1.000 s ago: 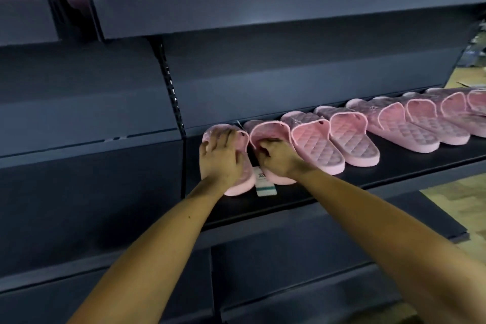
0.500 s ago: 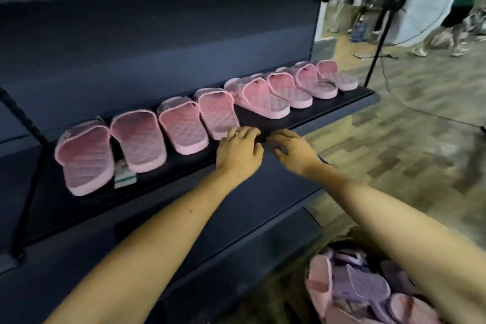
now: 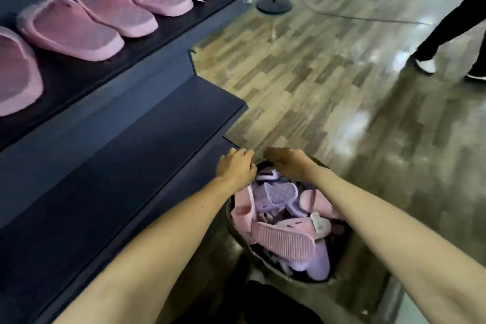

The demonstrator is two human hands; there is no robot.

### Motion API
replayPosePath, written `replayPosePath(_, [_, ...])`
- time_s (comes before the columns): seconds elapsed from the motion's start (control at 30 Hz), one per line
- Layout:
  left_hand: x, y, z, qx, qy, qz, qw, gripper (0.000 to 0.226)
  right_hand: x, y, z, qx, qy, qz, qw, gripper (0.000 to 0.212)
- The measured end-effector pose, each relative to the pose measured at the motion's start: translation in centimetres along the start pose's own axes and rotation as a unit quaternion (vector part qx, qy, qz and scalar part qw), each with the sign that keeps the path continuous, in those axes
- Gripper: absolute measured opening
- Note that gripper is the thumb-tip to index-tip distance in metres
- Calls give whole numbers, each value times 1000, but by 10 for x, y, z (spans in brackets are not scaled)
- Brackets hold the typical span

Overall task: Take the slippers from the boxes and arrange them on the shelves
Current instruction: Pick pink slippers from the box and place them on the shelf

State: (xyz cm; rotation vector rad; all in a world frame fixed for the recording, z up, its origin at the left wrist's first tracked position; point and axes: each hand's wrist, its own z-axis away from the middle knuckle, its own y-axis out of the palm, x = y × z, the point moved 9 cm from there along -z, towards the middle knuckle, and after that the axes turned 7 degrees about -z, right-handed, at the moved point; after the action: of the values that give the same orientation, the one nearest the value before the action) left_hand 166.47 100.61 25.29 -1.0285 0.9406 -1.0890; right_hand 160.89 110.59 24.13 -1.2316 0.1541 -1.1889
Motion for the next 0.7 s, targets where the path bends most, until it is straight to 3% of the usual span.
replayPosePath(0.17, [-19, 68, -4, 70, 15, -11, 997, 33, -60, 51, 12, 41, 53, 0, 998, 32])
replayPosePath(0.37, [-6, 146, 0, 157, -35, 49, 986, 29, -124, 140, 27, 126, 130, 17, 983, 35])
replayPosePath(0.47, [-6, 177, -3, 178, -31, 74, 981, 30, -151, 178, 34, 153, 179, -28, 971, 38])
replayPosePath(0.7, [-22, 231, -17, 242, -56, 126, 960, 29, -205, 205, 36, 80, 286, -104, 949, 42])
